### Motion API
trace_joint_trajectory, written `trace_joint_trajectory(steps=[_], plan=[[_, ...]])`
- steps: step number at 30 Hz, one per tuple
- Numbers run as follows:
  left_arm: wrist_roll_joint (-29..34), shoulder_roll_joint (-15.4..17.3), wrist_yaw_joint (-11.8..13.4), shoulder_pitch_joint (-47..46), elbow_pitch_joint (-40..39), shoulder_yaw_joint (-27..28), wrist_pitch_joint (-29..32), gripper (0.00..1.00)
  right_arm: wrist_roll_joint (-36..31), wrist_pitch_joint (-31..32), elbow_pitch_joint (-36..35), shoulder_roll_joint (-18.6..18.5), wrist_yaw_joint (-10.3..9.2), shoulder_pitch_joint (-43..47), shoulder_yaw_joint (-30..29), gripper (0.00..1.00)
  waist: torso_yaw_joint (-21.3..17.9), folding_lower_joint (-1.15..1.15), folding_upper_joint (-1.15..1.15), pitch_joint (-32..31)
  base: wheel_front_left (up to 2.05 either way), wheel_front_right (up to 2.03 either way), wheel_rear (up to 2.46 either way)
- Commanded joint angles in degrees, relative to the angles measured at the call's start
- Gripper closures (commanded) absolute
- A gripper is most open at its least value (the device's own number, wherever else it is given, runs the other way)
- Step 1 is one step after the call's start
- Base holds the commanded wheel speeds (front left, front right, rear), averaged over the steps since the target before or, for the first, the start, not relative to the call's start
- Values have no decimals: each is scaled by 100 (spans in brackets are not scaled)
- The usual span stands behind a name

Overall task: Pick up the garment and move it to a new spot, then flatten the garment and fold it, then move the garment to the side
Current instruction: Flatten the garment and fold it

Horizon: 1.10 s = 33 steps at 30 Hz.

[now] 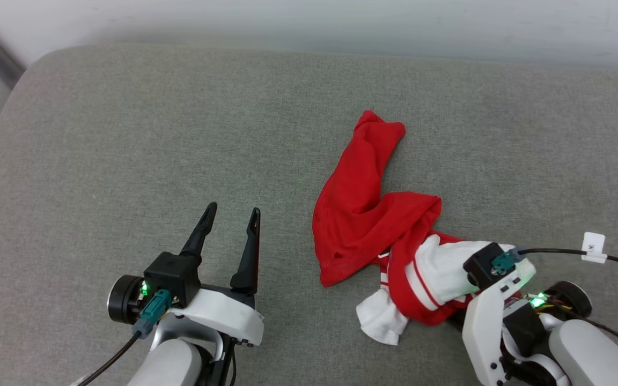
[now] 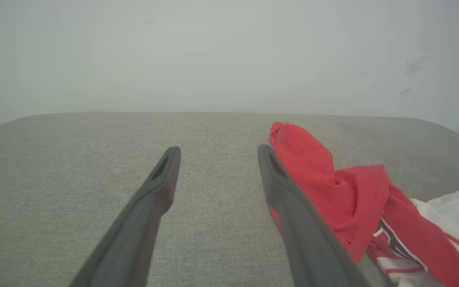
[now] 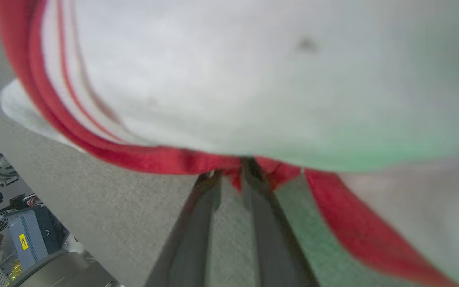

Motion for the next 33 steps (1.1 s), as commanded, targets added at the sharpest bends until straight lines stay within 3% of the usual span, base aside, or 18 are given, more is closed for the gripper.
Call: trace_joint_trajectory(steps=[1,2,6,13,23,27,28,29,30,33], plan=[[3,18,27,-17,9,5,-25,0,15,1,62,130,0,91,163,100,-34,0,0,-40,0,0,0],[9,25,43,54,39,-13,-19,0,-3,-116,-330,159,-1,-138,81,100,-116,0,0,-153,0,0,0],[-6,19,47,51,32,-48,10,0,-65,-157,-777,261,-3,-251,-183,100,-158,0,0,-245,0,0,0],[-11,23,40,-9,-5,-94,33,0,-133,-255,-1206,471,-2,-423,-949,100,-151,0,0,-236,0,0,0],[-4,13,3,-149,-13,-177,46,0,-179,-652,-27,831,-2,-503,-2904,100,-36,0,0,124,0,0,0],[-4,15,-11,-213,15,-184,23,0,-160,-931,588,1007,-1,-444,-3380,100,-11,0,0,237,0,0,0],[-9,19,-10,-223,27,-184,23,0,-207,-1033,720,1020,-1,-442,-3432,87,-12,0,0,254,0,0,0],[-14,22,-13,-235,35,-185,20,0,-207,-1151,843,1054,-2,-447,-3484,54,-13,0,0,268,0,0,0],[-15,23,-14,-248,46,-189,13,0,-189,-1269,951,1104,-1,-464,-3499,0,-16,0,0,276,0,0,0],[-15,33,2,-253,76,-196,14,0,-284,-1717,1125,1149,-1,-508,-3416,0,-44,0,0,258,0,0,0]])
